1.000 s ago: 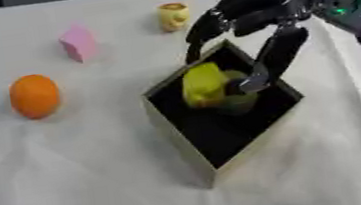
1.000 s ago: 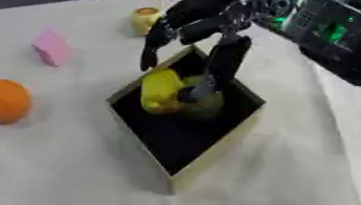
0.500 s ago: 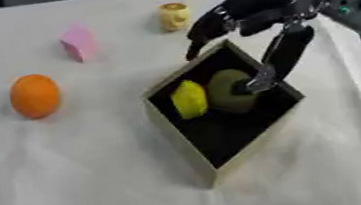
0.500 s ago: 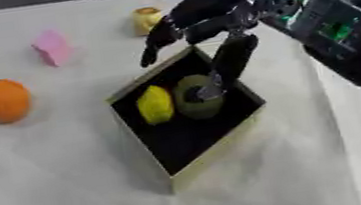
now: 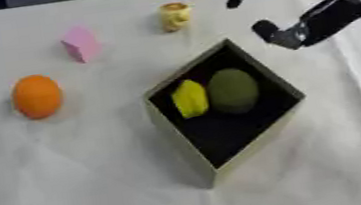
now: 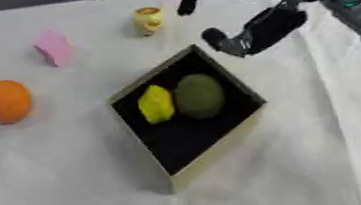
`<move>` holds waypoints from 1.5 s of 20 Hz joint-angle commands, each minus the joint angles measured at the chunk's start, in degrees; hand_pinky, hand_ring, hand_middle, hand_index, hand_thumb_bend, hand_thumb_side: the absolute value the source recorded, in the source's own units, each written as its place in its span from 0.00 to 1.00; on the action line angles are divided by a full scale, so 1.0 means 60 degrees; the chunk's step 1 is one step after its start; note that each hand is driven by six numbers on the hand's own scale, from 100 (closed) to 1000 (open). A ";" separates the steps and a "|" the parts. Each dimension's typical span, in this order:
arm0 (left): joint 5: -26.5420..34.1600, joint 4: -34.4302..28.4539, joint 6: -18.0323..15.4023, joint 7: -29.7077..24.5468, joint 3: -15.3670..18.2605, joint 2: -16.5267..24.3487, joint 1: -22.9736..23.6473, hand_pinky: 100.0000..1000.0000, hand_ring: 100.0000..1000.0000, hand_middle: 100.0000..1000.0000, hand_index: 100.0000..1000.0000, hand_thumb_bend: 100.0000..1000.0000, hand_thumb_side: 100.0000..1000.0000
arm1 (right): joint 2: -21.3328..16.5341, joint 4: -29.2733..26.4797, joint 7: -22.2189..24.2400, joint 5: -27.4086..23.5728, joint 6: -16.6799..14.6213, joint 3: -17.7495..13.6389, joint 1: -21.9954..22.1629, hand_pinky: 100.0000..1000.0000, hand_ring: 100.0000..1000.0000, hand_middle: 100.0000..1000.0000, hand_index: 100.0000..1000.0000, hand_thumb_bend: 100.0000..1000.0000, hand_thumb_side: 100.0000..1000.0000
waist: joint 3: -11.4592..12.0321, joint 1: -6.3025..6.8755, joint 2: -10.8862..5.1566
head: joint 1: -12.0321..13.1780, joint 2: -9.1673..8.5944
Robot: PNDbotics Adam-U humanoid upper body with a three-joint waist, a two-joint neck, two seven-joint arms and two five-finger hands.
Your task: Pick up objects on the table and place them in the box.
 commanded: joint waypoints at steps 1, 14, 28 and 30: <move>-0.0590 0.0547 0.0297 -0.0730 -0.0559 0.1627 -0.0618 0.74 0.66 0.64 0.74 0.22 0.58 | -0.0482 -0.0645 -0.0508 -0.0192 0.0231 -0.0776 0.0164 0.88 0.93 0.70 0.81 0.00 0.18 | -0.0034 0.0062 -0.0221 | 0.0045 0.0041; -0.2199 0.4128 0.0716 -0.6901 -0.4368 0.5144 -0.3824 0.80 0.76 0.74 0.89 0.44 0.64 | -0.0568 -0.1109 -0.1113 -0.0093 0.0604 -0.1198 0.0571 0.88 0.92 0.68 0.79 0.00 0.22 | -0.0042 0.0317 -0.0234 | 0.0033 0.0046; -0.2097 0.5904 0.0353 -1.0387 -0.5680 0.4278 -0.5098 0.83 0.79 0.78 0.90 0.59 0.40 | -0.0490 -0.1024 -0.1208 -0.0006 0.0611 -0.1172 0.0637 0.88 0.91 0.67 0.78 0.00 0.23 | 0.0114 0.0408 -0.0275 | -0.0062 -0.0001; -0.2292 0.6217 0.0310 -1.0552 -0.5723 0.4110 -0.5183 0.83 0.79 0.78 0.90 0.60 0.33 | -0.0458 -0.1028 -0.1233 -0.0019 0.0616 -0.1189 0.0639 0.88 0.91 0.67 0.78 0.00 0.23 | 0.0097 0.0379 -0.0279 | -0.0053 -0.0009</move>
